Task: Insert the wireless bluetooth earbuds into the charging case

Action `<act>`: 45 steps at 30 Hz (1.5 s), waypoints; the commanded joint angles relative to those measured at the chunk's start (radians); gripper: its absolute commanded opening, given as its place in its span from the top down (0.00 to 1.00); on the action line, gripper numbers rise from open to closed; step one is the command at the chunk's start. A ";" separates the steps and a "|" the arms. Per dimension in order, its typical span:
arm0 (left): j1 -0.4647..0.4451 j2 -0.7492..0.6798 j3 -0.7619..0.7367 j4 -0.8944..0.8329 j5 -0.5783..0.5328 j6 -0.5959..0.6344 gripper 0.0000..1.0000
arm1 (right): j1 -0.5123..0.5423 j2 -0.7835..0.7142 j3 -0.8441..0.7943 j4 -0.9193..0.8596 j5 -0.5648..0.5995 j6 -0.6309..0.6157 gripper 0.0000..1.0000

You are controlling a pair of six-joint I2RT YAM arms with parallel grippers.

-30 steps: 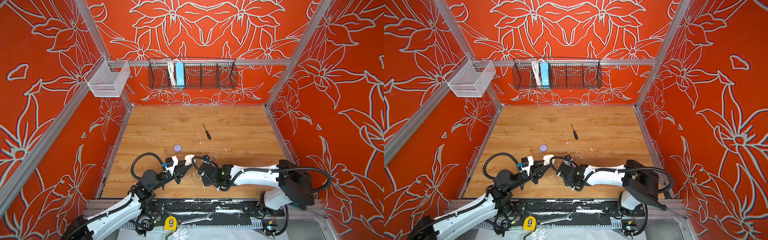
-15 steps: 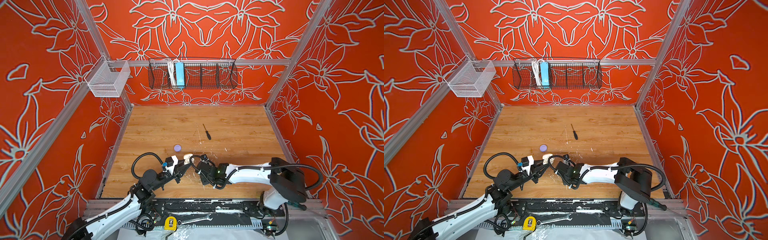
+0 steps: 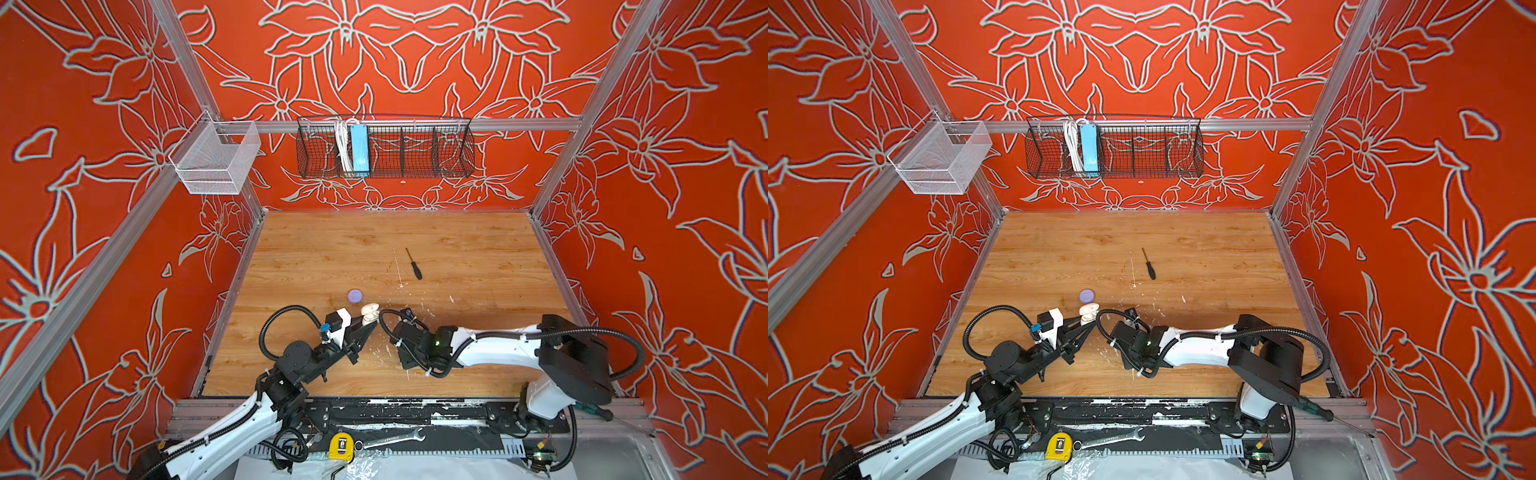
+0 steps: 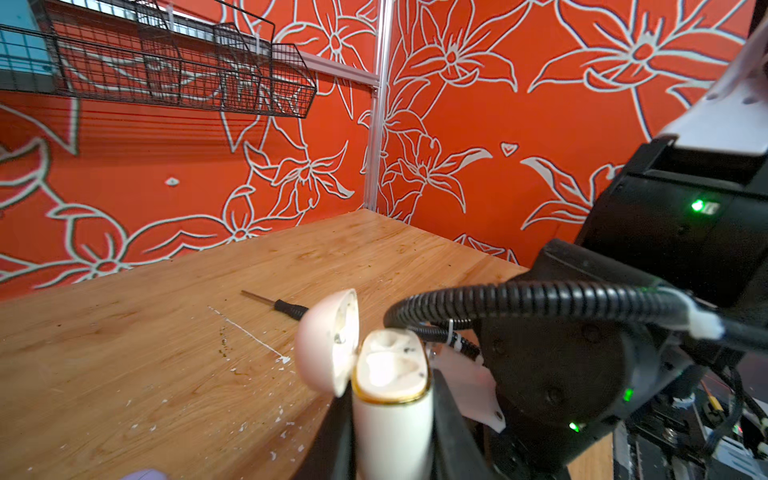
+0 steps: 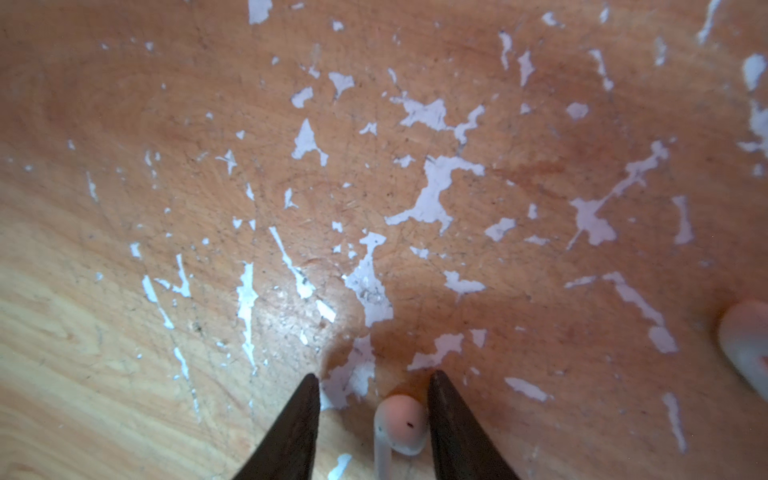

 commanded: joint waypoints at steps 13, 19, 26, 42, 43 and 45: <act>-0.005 -0.177 -0.027 -0.111 -0.177 -0.026 1.00 | -0.004 -0.005 -0.021 -0.045 -0.008 0.021 0.59; -0.005 -0.177 -0.024 -0.108 -0.161 -0.015 1.00 | -0.001 -0.024 -0.035 -0.049 -0.010 0.022 0.58; -0.005 -0.128 -0.012 -0.087 -0.137 -0.007 1.00 | 0.005 -0.039 -0.045 -0.049 -0.006 0.019 0.59; -0.005 -0.109 0.000 -0.080 -0.091 0.006 1.00 | 0.005 -0.071 -0.083 -0.014 0.006 0.051 0.74; -0.005 -0.102 0.008 -0.081 -0.078 0.009 1.00 | 0.007 -0.083 -0.092 -0.005 0.006 0.056 0.74; -0.004 -0.085 0.023 -0.090 -0.053 0.018 1.00 | 0.006 -0.105 -0.104 0.005 0.009 0.065 0.75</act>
